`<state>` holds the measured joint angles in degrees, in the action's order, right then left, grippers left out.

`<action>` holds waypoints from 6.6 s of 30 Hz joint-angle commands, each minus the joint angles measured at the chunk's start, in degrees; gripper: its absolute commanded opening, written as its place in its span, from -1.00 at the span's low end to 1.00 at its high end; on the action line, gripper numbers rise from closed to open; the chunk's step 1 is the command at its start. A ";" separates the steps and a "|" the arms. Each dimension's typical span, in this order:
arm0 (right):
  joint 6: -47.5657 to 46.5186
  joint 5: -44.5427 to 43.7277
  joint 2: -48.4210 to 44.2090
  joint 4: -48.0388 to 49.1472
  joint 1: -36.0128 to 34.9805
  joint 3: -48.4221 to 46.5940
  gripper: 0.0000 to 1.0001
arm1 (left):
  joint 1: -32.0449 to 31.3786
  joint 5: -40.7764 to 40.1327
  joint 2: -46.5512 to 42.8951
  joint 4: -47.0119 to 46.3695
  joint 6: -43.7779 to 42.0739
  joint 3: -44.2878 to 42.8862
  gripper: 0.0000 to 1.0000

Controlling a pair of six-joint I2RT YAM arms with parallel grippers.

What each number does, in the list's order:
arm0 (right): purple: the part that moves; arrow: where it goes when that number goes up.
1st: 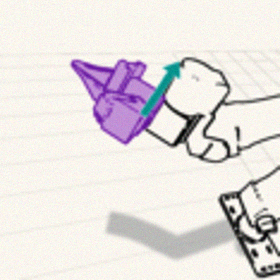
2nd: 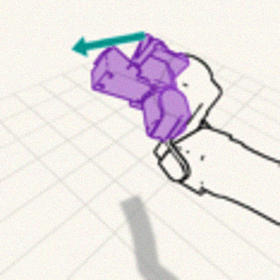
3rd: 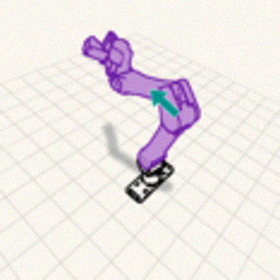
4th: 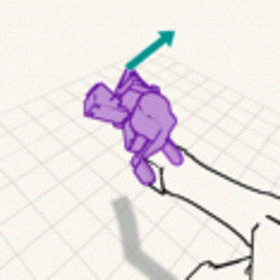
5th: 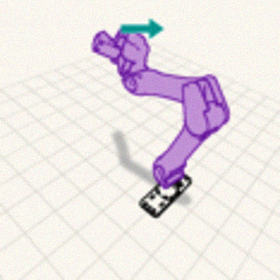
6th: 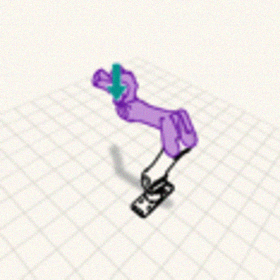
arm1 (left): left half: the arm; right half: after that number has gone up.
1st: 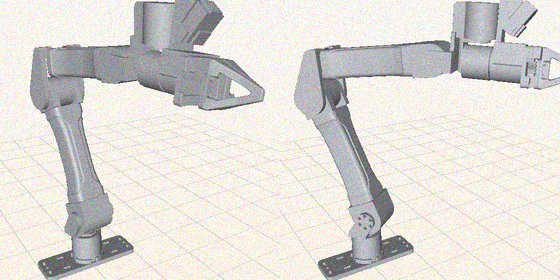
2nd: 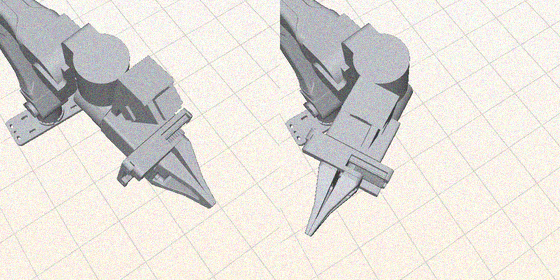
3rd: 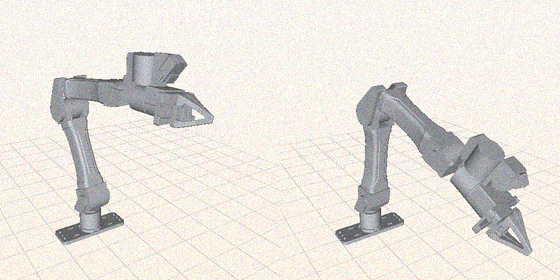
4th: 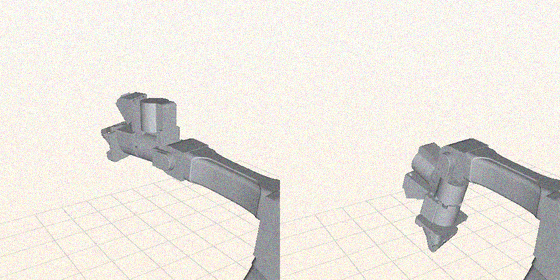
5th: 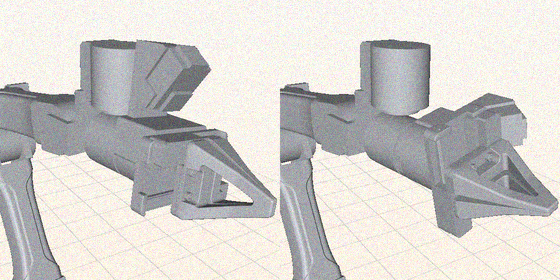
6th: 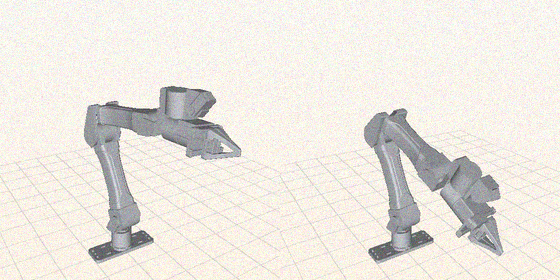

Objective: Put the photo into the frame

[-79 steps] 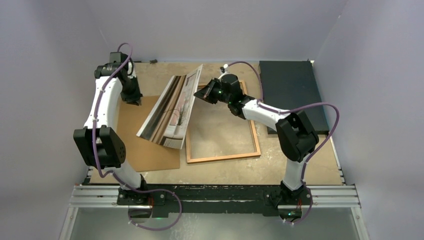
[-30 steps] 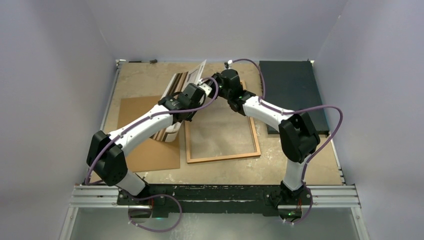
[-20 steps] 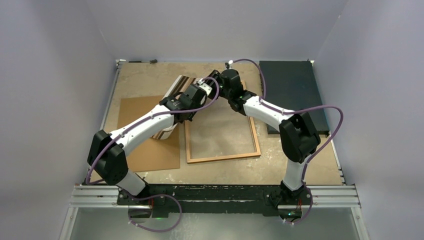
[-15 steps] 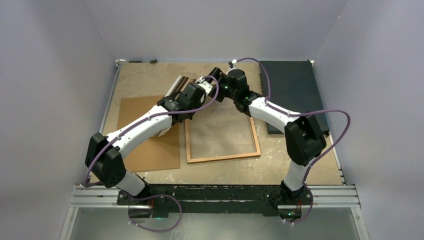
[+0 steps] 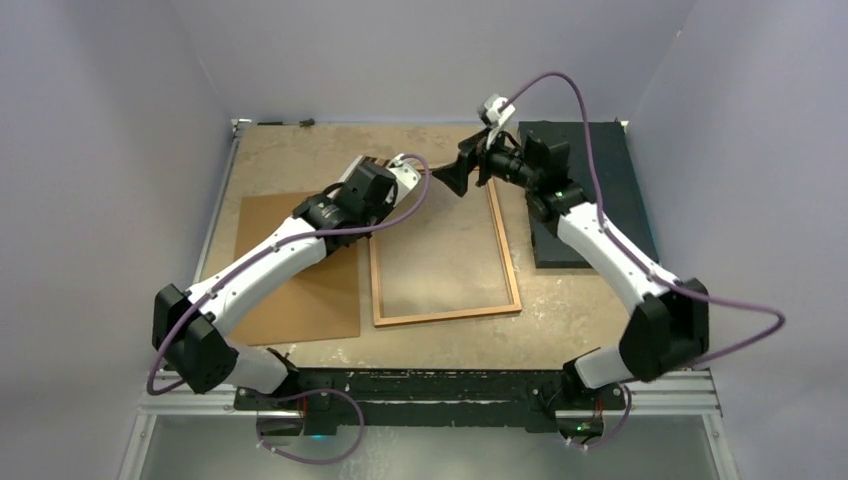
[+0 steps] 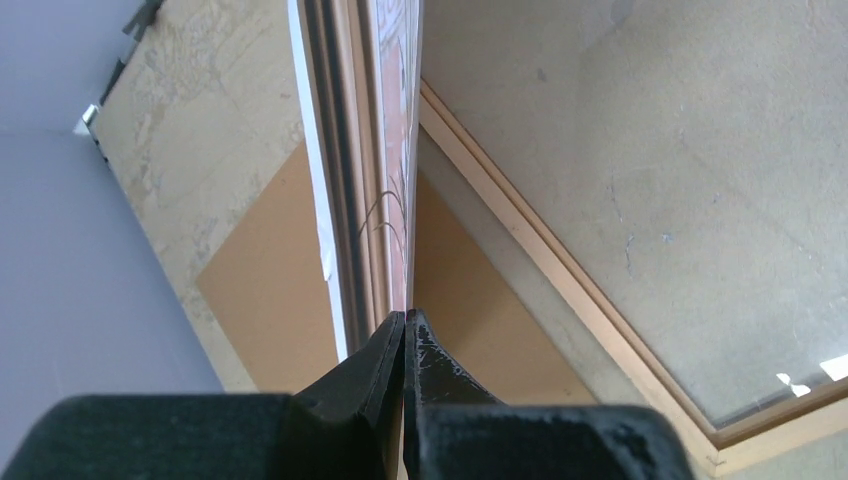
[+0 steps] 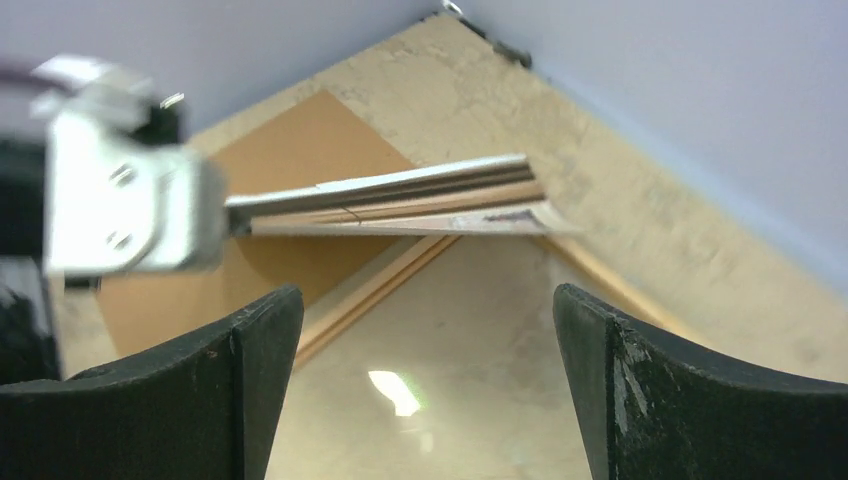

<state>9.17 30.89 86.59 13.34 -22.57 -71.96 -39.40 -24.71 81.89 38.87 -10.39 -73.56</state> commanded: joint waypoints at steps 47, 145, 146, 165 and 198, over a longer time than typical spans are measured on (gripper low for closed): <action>-46.04 17.61 18.52 7.21 -13.11 -8.88 0.29 | 0.20 10.79 -22.74 3.61 -22.12 6.74 -1.00; 33.23 -31.07 -11.27 4.60 -1.82 33.20 -1.00 | 25.35 3.70 -2.98 -0.06 -2.44 -5.97 0.99; 32.84 -31.03 -11.54 4.54 -1.83 33.28 -1.00 | 25.41 3.75 -2.99 -0.17 -2.38 -5.78 0.99; 25.99 -26.50 -4.06 6.16 -1.78 29.40 -1.00 | 25.42 3.89 -3.59 -0.82 -1.85 -3.85 0.99; 15.47 -44.93 -7.23 -4.83 -7.65 20.13 0.97 | 34.37 10.66 -0.24 0.18 -2.30 -3.36 0.97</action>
<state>25.80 -10.70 82.35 6.90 -25.26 -47.70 -11.07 -19.22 79.90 39.09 -13.43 -76.58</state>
